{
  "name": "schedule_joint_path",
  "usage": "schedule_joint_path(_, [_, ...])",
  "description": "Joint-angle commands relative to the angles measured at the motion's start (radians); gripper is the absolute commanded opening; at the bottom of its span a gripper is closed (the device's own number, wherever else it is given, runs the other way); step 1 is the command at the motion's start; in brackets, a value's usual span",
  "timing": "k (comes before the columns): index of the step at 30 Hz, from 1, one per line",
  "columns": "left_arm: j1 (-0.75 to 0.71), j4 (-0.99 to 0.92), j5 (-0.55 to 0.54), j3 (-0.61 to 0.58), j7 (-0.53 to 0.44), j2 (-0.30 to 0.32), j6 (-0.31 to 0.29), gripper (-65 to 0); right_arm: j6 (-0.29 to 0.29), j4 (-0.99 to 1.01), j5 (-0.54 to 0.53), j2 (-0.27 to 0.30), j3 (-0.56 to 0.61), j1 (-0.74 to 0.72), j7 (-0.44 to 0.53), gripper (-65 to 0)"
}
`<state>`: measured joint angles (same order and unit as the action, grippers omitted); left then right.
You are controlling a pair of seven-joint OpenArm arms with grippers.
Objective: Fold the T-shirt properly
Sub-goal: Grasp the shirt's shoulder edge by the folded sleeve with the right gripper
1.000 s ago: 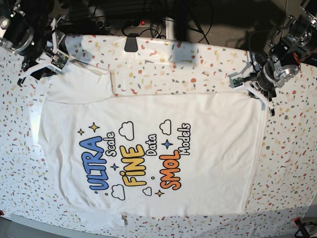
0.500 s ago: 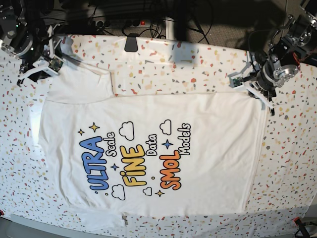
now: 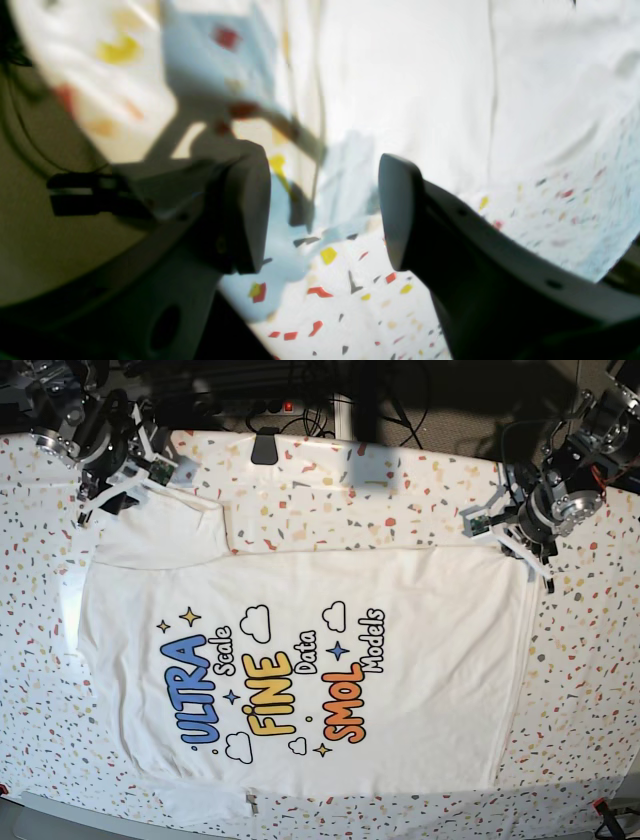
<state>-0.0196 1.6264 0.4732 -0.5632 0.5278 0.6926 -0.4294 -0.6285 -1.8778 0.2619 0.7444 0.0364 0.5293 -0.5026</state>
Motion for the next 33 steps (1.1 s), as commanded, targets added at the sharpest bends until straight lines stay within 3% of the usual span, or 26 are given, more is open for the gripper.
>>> schedule_joint_path(1, [0.006,0.013,-0.002,0.005,0.003,0.014,-0.003,-65.0,0.008,0.002,0.008,0.017,-0.008,-0.009,0.005,-30.6])
schedule_joint_path(7, [0.006,0.013,-0.002,0.005,0.002,0.014,-0.003,-65.0,0.011,0.121,0.009,0.017,-0.008,-0.038,0.013,-30.6])
schedule_joint_path(11, [0.006,0.013,-0.002,0.005,0.002,0.014,-0.003,-65.0,0.069,0.157,0.031,0.017,-0.008,-0.075,0.014,-30.7])
schedule_joint_path(21, [0.006,0.013,-0.002,0.005,0.003,0.014,-0.003,-65.0,0.066,0.156,0.030,0.017,-0.008,-0.116,0.012,-30.8])
schedule_joint_path(23, [0.006,0.013,-0.002,0.005,0.003,0.014,-0.003,-65.0,0.042,0.156,0.012,0.018,-0.008,-0.116,0.009,-30.8])
schedule_joint_path(26, [0.006,0.013,-0.002,0.005,0.003,0.014,-0.003,-65.0,-0.070,0.138,-0.071,0.017,-0.008,-0.115,0.003,-30.8])
schedule_joint_path(33, [0.006,0.013,-0.002,0.005,0.003,0.014,-0.003,-65.0,-0.070,0.065,-0.171,0.018,-0.008,-0.110,-0.092,-30.8])
